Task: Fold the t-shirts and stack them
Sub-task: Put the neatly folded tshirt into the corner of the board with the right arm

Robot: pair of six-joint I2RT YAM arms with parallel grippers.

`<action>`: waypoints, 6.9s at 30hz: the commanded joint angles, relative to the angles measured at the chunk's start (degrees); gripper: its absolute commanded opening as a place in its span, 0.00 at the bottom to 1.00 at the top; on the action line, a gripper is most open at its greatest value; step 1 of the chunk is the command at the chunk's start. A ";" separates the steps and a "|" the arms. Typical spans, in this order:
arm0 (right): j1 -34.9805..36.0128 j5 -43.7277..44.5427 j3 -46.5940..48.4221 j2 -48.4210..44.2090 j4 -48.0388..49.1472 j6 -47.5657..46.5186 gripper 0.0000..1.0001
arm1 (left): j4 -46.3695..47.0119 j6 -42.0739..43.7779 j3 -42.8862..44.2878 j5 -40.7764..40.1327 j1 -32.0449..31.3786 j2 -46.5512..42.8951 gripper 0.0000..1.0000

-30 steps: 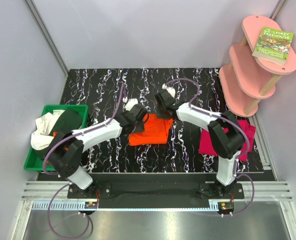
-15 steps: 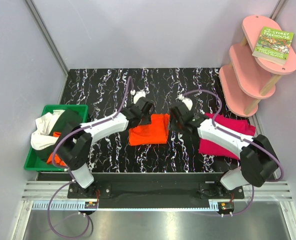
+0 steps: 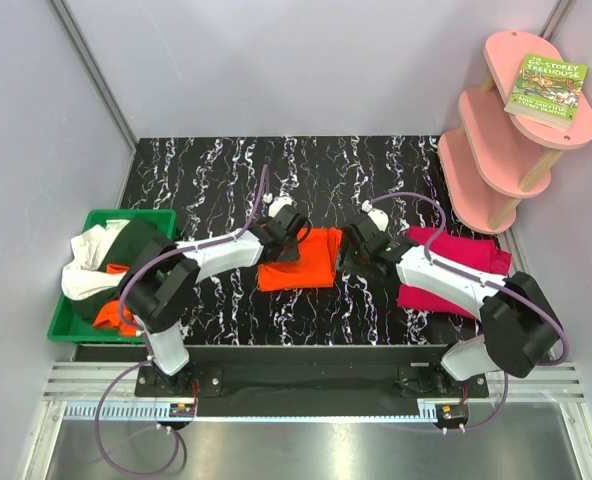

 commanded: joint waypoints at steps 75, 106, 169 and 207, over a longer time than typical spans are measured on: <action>2.11 22.35 16.17 -4.09 -14.65 -8.32 0.00 | -2.59 -4.77 -11.05 -4.15 0.36 -24.21 0.64; -8.87 37.12 17.75 -14.74 -43.03 -4.29 0.00 | 0.48 -5.65 -19.67 4.38 -0.08 -27.82 0.57; -43.86 3.93 17.23 -17.98 -27.68 -13.77 0.88 | 0.66 -6.00 -18.71 8.60 -3.42 -27.56 0.56; -53.79 3.90 -0.97 -17.71 -23.45 0.65 0.25 | -10.50 -1.61 -9.83 4.82 -6.76 -23.08 0.54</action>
